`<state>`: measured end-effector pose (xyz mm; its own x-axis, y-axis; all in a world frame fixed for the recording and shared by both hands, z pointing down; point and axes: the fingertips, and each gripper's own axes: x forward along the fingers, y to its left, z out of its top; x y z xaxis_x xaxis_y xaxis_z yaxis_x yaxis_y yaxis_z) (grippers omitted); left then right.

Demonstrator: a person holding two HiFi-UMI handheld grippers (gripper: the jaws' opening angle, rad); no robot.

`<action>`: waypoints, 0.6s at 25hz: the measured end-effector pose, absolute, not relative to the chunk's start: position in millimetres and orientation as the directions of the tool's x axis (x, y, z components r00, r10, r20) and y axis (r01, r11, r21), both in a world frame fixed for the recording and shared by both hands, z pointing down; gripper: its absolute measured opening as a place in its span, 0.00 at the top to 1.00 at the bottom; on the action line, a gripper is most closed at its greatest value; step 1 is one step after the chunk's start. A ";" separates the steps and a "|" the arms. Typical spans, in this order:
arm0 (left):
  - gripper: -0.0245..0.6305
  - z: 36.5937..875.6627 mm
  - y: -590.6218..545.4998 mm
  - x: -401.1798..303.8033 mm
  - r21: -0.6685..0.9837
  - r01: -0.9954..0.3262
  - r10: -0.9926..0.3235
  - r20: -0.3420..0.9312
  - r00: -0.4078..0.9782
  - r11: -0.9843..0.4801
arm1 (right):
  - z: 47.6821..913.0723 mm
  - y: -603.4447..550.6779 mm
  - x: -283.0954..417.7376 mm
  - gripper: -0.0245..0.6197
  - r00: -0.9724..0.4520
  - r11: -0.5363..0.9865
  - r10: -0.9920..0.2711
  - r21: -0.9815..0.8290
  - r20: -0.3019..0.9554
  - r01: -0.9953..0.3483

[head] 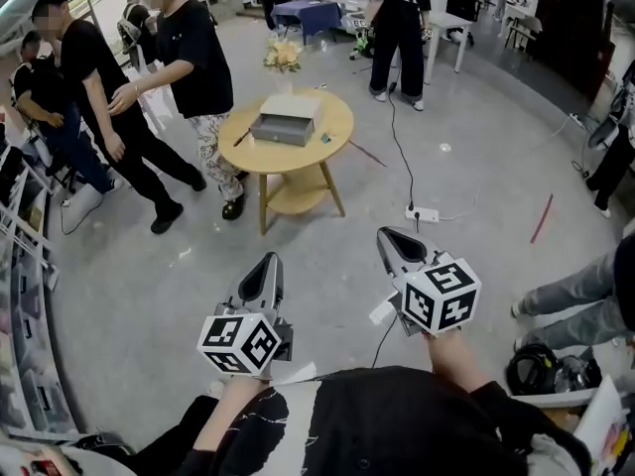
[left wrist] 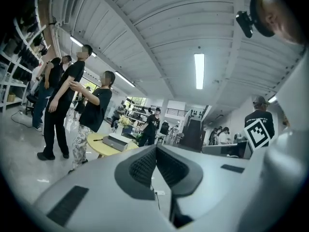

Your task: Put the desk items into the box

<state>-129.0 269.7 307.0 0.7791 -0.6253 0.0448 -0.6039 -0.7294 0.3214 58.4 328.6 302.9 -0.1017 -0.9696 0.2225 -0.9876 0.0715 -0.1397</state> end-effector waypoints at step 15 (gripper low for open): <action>0.95 339.2 231.9 -113.1 0.325 -0.648 -0.652 0.113 0.750 -0.689 | 346.4 283.5 77.4 0.95 -0.154 0.101 -0.945 -0.191 0.288 -0.976</action>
<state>-113.1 231.9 339.2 0.7496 -0.6522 0.1132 -0.6483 -0.6888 0.3245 77.4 283.5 346.4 -0.1536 -0.9453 0.2877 -0.9765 0.1006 -0.1908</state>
